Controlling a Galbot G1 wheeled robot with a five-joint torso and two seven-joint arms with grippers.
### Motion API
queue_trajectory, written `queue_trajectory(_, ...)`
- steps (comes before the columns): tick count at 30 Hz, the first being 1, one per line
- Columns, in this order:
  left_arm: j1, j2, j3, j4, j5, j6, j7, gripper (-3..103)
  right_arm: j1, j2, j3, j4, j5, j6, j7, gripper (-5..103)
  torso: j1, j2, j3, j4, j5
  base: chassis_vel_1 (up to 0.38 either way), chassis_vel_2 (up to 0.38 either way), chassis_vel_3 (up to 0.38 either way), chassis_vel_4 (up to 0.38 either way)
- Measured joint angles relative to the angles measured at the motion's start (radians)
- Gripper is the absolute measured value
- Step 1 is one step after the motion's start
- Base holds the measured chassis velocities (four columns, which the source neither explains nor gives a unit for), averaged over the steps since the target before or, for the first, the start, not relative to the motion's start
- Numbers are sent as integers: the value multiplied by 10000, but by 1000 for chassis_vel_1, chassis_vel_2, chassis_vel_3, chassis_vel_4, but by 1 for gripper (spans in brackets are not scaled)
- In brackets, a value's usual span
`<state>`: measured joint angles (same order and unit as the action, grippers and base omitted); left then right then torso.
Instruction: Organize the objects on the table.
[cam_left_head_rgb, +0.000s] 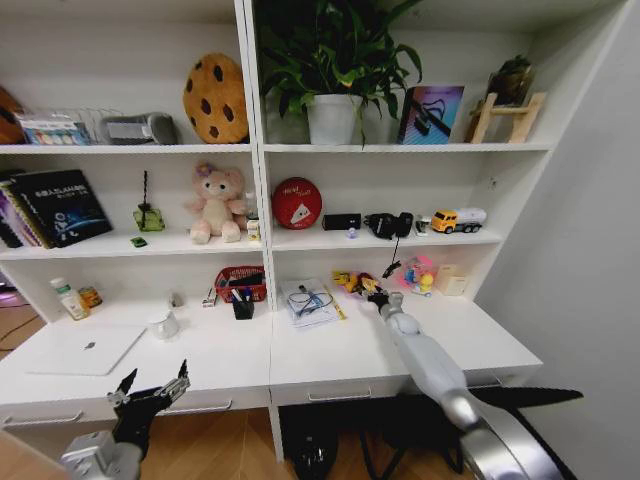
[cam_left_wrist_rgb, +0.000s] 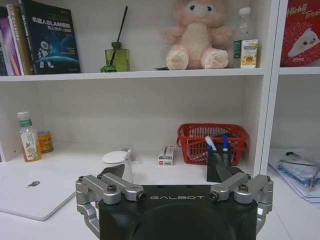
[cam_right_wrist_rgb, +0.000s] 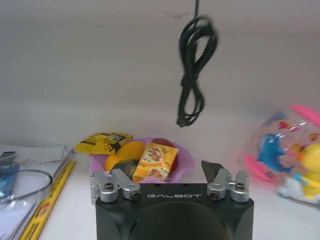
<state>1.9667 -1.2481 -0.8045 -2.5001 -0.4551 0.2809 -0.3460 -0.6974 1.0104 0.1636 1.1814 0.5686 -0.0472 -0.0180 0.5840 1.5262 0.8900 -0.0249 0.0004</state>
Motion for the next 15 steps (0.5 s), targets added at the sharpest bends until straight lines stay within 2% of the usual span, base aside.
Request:
queue_trajectory(1,-2,-1,1,0,0,0,3,100,-687,-350,250,896,135,-178,161,83,0,0,-1,5,-5,0,0,0,0)
queue_trajectory(2,-2,-1,1,0,0,0,3,100,-687,-350,250,896,135,-178,161,83,0,0,-1,5,-5,0,0,0,0)
queue_trajectory(4,-1,-1,1,-1,0,0,3,100,-2581,-1108,1218,3084,608,-578,586,94,-3,0,0,2,6,0,0,0,0)
queue_trajectory(5,-1,-1,0,-1,0,0,1,100,-2915,-1257,1509,3540,710,-646,651,97,-2,0,0,6,8,0,0,0,0)
queue_trajectory(6,-1,-1,0,-1,0,0,1,100,-2915,-1257,1509,3540,710,-646,651,97,-2,0,0,6,8,0,0,0,0)
queue_trajectory(7,1,-2,0,0,0,0,-2,100,-3995,-1703,2446,4891,1018,-852,836,99,-3,2,-1,15,-13,0,0,0,0)
queue_trajectory(8,0,-1,0,0,0,0,-4,100,-4250,-1799,2638,5185,1099,-906,893,99,-3,1,-2,14,-14,0,0,0,0)
queue_trajectory(9,0,0,-1,0,0,0,-6,100,-5148,-2100,3206,6135,1353,-995,1114,100,-3,1,-1,9,-8,0,0,0,0)
queue_trajectory(10,0,0,-1,0,0,0,-6,100,-5148,-2100,3206,6135,1353,-995,1114,100,-3,1,-1,9,-8,0,0,0,0)
queue_trajectory(12,0,0,0,-1,0,0,3,100,-6250,-2407,3870,7262,1493,-998,1592,100,-3,2,0,3,-7,0,0,0,0)
queue_trajectory(15,0,-1,0,0,0,0,2,100,-6764,-2462,4172,7916,1374,-988,1876,100,-3,1,0,14,-4,0,0,0,0)
